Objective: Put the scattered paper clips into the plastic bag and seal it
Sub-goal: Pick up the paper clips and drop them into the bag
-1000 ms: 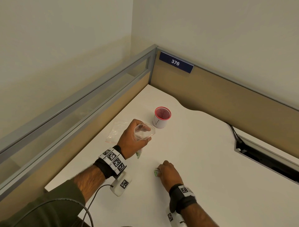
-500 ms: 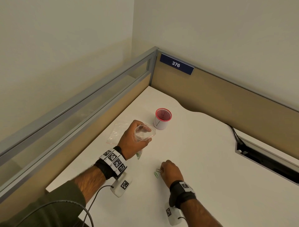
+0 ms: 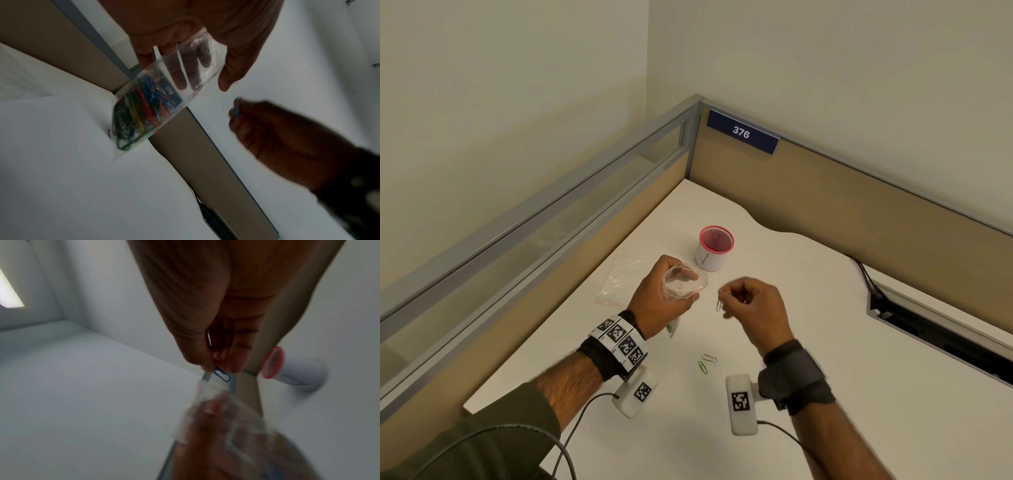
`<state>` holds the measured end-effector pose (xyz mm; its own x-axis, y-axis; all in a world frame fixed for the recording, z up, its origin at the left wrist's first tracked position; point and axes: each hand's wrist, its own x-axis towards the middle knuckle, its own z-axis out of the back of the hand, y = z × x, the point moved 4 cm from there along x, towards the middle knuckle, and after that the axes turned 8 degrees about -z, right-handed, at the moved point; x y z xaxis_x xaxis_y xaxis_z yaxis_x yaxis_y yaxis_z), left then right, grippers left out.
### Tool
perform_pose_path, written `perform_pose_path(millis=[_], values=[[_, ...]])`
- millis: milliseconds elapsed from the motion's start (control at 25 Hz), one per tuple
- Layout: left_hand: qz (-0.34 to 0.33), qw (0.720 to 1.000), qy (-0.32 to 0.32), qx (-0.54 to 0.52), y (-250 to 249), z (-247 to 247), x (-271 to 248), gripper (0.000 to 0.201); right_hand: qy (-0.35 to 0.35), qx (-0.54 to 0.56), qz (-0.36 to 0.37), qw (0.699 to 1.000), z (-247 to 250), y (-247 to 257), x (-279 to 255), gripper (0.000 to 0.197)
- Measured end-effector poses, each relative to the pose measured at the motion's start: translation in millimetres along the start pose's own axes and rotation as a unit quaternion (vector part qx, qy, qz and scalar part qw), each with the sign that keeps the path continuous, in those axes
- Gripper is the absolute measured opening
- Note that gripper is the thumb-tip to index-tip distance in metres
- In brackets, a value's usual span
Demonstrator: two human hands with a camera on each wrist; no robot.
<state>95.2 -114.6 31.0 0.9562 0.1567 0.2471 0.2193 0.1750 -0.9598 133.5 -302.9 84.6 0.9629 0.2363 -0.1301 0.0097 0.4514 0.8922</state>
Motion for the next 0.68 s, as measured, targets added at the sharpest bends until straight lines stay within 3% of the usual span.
perform_pose_path(millis=[160,440,600,680], values=[[-0.016,1.0,0.008,0.025,-5.9,-4.2,1.6,0.043,-0.001,-0.017,0.087,0.996,-6.5,58.7,3.9,0.005],[-0.006,0.999,0.013,0.032,-5.6,-5.1,1.4,0.044,0.02,-0.181,0.154,0.971,-28.5,67.1,5.1,0.012],[-0.004,1.0,0.008,0.022,-6.7,-4.8,-1.9,0.044,-0.047,-0.159,0.191,0.968,-11.6,68.4,-1.6,0.01],[0.003,1.0,0.004,0.011,-5.0,-2.0,-3.3,0.044,-0.082,-0.141,0.172,0.972,-0.4,53.0,0.2,0.007]])
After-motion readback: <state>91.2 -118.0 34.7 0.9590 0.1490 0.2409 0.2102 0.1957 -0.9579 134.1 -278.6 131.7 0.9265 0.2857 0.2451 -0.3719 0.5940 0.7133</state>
